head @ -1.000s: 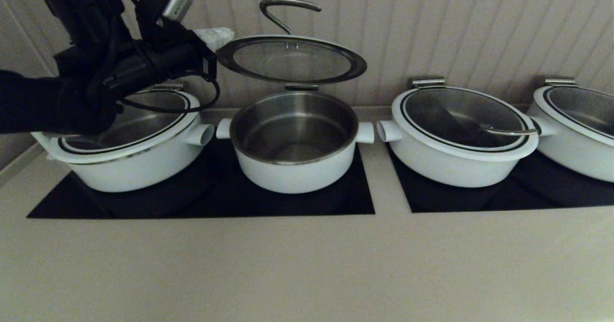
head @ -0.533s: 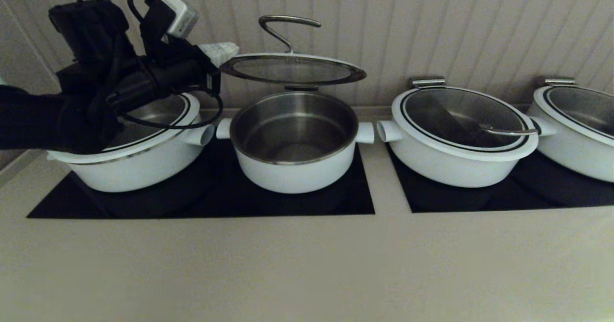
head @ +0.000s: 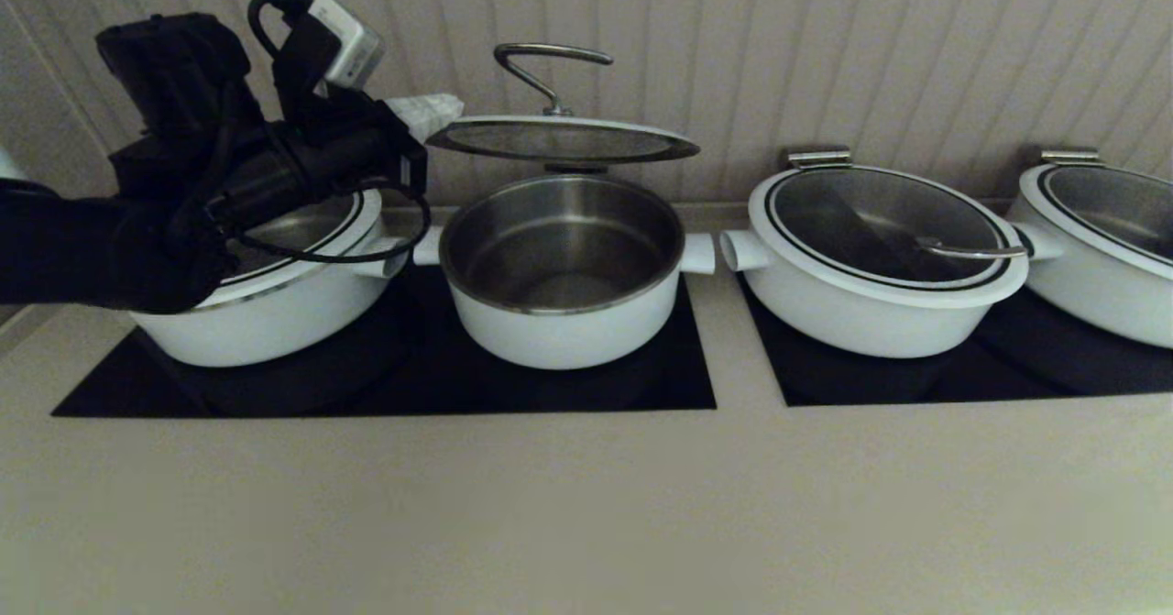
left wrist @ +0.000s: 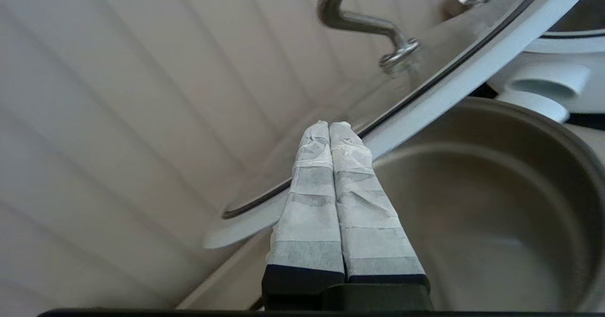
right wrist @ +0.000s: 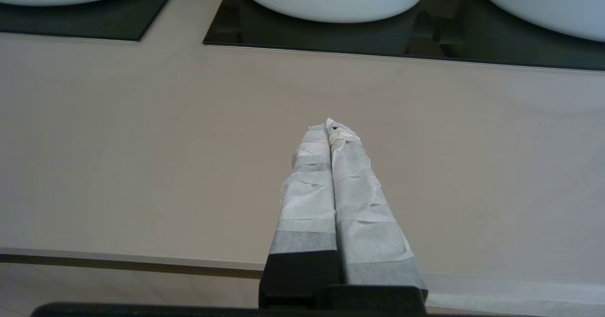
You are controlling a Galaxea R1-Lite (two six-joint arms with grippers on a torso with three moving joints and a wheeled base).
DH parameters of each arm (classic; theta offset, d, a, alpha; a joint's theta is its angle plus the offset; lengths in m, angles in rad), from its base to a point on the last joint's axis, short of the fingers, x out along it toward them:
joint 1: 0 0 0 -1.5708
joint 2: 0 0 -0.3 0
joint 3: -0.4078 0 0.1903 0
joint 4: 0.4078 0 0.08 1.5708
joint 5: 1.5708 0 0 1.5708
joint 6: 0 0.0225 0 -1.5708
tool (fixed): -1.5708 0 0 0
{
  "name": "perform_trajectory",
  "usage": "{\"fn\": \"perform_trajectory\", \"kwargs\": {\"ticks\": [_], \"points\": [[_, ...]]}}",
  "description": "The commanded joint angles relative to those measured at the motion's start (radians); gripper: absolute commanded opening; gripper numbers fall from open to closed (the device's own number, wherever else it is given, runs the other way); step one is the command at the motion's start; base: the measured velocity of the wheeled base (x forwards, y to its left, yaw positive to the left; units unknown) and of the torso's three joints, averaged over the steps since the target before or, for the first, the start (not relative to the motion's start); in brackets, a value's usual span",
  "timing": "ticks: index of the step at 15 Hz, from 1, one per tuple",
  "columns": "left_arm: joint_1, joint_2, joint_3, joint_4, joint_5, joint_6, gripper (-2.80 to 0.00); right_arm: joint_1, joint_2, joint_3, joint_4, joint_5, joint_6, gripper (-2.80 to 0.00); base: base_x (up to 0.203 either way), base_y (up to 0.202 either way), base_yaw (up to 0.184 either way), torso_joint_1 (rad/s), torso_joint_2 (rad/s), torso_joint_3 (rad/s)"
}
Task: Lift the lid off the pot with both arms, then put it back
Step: Close the pot lid
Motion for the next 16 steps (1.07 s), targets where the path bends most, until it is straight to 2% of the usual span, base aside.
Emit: {"fn": "perform_trajectory", "kwargs": {"ticks": [1,7,16], "points": [[-0.003,-0.012,0.029,-0.018,-0.002,0.002,-2.8,0.0,0.0,0.0,0.0,0.0,-0.001,-2.8,0.0,0.0,0.0,0.0,0.0,0.0],[-0.007,-0.023,0.051,-0.022,-0.002,0.002,-2.8,0.0,0.001,0.0,0.0,0.0,-0.001,-2.8,0.0,0.0,0.0,0.0,0.0,0.0],[-0.008,-0.058,0.152,-0.065,-0.002,0.003,-2.8,0.0,0.002,0.0,0.0,0.0,-0.001,-2.8,0.0,0.0,0.0,0.0,0.0,0.0]]}}
